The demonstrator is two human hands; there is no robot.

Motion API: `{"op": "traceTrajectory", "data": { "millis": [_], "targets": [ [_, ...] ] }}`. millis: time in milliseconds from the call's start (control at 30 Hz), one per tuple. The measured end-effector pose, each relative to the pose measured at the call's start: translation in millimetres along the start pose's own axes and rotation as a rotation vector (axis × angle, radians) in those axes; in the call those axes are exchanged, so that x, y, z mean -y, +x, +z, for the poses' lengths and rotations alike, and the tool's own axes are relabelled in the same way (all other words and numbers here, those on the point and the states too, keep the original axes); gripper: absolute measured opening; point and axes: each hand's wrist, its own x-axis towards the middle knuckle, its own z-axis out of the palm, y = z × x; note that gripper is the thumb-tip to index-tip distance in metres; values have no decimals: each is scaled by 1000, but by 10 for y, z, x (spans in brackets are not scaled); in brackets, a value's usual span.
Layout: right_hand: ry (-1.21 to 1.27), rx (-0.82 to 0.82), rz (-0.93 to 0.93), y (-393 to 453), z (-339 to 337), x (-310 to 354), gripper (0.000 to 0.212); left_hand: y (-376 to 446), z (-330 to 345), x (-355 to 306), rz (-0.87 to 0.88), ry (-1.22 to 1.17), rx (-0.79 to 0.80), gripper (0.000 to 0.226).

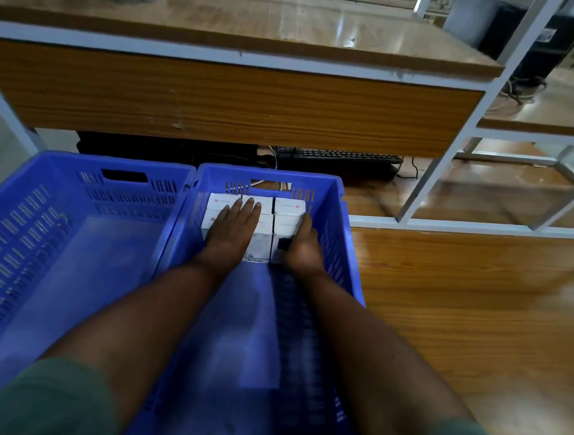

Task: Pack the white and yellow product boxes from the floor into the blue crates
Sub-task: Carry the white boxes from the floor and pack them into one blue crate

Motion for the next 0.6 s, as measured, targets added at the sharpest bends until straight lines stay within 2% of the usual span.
{"op": "traceTrajectory", "data": {
  "millis": [100,267,433,600],
  "targets": [
    [187,-42,51,-9,71,-61,79,9,25,-44,-11,-1,-9,77],
    [270,-67,48,48,123,-134,71,61,50,-46,-19,-17,6,79],
    [331,-89,45,52,165,-177,79,75,88,-51,-48,-31,12,76],
    [349,-134,59,5,181,-113,96,67,137,-20,-36,-47,22,101]
  ]
}}
